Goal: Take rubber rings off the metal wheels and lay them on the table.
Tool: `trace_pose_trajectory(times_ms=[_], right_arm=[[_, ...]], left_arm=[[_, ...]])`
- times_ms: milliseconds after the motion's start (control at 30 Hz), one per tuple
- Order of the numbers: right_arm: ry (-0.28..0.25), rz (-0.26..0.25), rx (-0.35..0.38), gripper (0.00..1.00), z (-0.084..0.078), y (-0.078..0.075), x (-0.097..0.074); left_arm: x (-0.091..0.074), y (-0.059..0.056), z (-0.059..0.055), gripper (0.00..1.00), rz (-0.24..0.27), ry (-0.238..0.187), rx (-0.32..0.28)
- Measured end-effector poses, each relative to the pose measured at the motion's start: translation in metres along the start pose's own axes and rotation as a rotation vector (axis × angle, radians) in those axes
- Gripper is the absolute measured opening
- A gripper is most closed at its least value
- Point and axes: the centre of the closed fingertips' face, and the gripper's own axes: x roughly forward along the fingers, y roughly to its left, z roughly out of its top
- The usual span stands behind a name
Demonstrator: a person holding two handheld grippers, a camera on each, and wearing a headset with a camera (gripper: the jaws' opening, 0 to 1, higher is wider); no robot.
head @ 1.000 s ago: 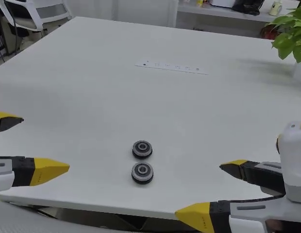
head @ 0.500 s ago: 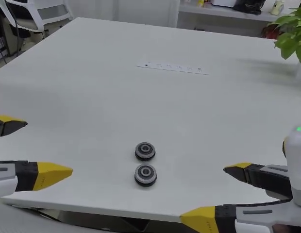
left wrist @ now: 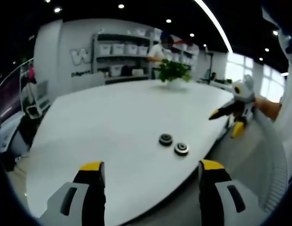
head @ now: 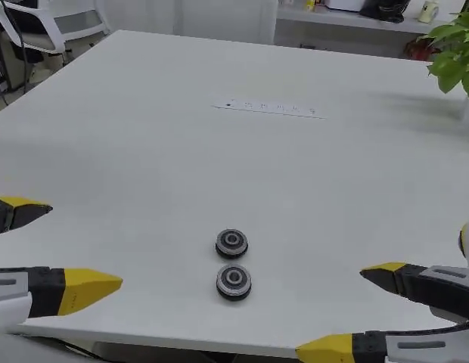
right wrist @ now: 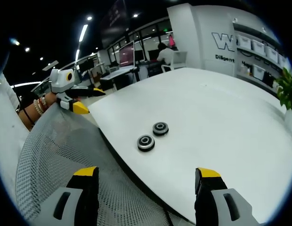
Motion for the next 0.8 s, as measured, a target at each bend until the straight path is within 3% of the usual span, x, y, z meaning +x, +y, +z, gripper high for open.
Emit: trace_pose_trajectory(times_ms=[67, 133, 267, 400, 467, 533, 633, 800], right_arm=[[-0.015, -0.003, 0.002, 0.83, 0.003, 0.0, 0.0], [-0.024, -0.012, 0.015, 0.83, 0.004, -0.002, 0.0], [-0.057, -0.027, 0.044, 0.84, 0.01, -0.008, -0.002], [-0.049, -0.023, 0.076, 0.84, 0.014, -0.01, -0.001], [-0.056, -0.016, 0.068, 0.81, 0.019, -0.008, -0.002], [-0.078, 0.003, 0.063, 0.77, 0.027, -0.004, -0.004], [-0.108, 0.012, 0.063, 0.78, 0.041, -0.003, -0.008], [-0.148, 0.018, 0.03, 0.74, 0.061, -0.004, -0.01]], left_arm=[[0.0, 0.001, 0.0, 0.82, -0.001, 0.001, -0.008], [-0.002, 0.002, 0.005, 0.79, 0.014, -0.029, 0.007], [0.0, -0.004, 0.006, 0.79, -0.022, -0.032, 0.02], [-0.001, -0.006, 0.011, 0.8, -0.054, -0.055, 0.028], [-0.002, -0.005, 0.015, 0.81, -0.065, -0.066, -0.01], [-0.001, -0.001, 0.02, 0.83, -0.065, -0.074, -0.038], [-0.002, 0.004, 0.034, 0.83, -0.075, -0.11, -0.028], [0.001, 0.003, 0.052, 0.85, -0.12, -0.132, 0.003]])
